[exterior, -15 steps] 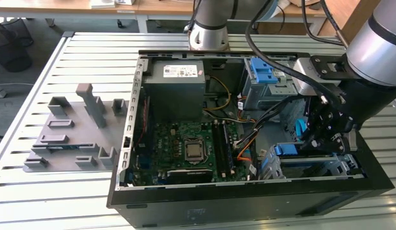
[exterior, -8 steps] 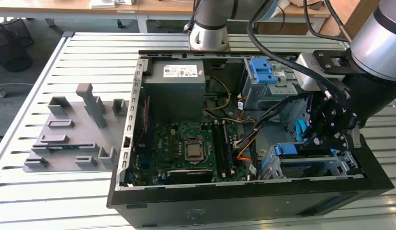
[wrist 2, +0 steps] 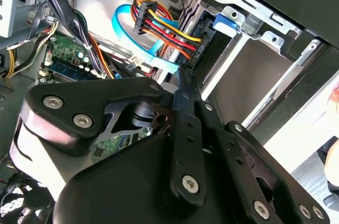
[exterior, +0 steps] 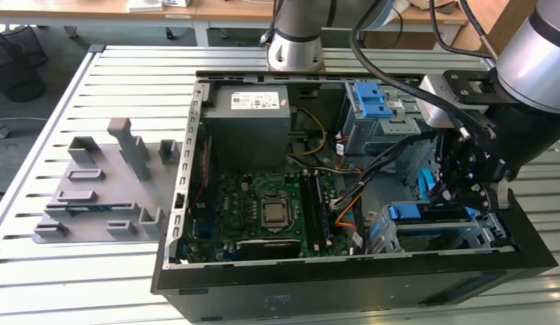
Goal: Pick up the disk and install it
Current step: 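Insert the second disk wire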
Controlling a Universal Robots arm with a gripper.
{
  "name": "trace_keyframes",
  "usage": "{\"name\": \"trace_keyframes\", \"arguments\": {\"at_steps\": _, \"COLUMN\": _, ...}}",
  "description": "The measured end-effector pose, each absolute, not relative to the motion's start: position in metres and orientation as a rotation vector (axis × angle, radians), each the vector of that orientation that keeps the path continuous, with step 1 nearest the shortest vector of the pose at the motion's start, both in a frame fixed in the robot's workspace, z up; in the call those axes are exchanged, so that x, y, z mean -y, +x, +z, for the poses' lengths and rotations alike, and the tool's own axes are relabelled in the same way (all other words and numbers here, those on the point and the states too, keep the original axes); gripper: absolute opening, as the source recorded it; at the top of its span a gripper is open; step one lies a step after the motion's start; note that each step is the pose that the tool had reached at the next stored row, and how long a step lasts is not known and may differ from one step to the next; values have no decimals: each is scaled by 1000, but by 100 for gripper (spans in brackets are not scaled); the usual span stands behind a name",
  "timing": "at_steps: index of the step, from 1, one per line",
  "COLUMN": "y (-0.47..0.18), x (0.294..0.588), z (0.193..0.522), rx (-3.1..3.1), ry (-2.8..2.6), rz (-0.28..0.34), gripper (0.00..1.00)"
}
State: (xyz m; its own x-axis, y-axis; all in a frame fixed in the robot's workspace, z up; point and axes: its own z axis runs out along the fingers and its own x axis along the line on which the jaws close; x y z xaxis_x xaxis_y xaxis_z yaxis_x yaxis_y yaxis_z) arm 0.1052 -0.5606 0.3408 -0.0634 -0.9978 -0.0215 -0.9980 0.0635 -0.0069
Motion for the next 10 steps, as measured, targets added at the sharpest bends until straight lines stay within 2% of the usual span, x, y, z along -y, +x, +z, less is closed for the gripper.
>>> {"name": "trace_keyframes", "arguments": {"at_steps": 10, "y": 107, "x": 561, "z": 333, "rx": -2276, "ry": -2136, "rz": 14, "gripper": 11}}
